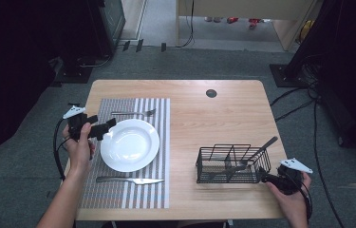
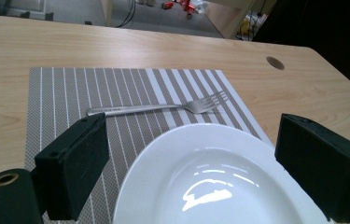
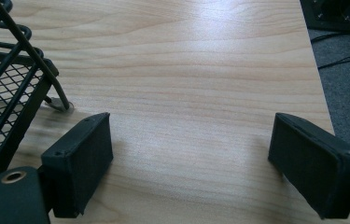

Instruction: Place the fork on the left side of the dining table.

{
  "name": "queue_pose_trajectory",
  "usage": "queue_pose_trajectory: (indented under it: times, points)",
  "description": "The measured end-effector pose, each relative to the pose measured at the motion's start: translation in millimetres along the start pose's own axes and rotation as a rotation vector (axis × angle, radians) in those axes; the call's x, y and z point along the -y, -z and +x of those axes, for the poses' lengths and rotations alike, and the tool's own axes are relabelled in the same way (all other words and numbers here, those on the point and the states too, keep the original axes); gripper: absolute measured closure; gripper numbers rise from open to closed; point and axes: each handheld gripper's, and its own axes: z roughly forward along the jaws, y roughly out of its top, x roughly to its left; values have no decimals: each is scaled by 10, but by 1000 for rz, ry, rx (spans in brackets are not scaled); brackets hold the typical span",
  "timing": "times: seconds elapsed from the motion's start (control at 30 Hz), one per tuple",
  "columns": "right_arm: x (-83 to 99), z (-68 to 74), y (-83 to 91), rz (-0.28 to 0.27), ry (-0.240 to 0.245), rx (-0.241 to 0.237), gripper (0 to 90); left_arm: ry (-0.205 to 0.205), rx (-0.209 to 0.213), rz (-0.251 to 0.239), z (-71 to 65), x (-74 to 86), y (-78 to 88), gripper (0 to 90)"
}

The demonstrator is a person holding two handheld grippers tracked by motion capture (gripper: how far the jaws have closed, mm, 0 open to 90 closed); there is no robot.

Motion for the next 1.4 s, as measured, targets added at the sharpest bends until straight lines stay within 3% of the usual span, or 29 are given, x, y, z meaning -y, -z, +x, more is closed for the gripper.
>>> queue_pose_trajectory:
  times: [0.43, 0.77, 1.0, 1.13, 1.4]
  points:
    - [0, 0, 0, 0, 0, 0, 132, -27, 17, 6, -130, 320, 198, 104]
    - [0, 0, 1, 1, 0, 0, 132, -36, 9, -16, -148, 512, 431, 104]
    - [0, 0, 1, 1, 1, 0, 132, -29, 16, -1, -140, 678, 568, 104]
    - [0, 0, 1, 1, 1, 0, 132, -38, 1, -6, -142, 737, 630, 104]
    - [0, 0, 1, 1, 1, 0, 132, -29, 10, -1, -121, 839, 696, 104]
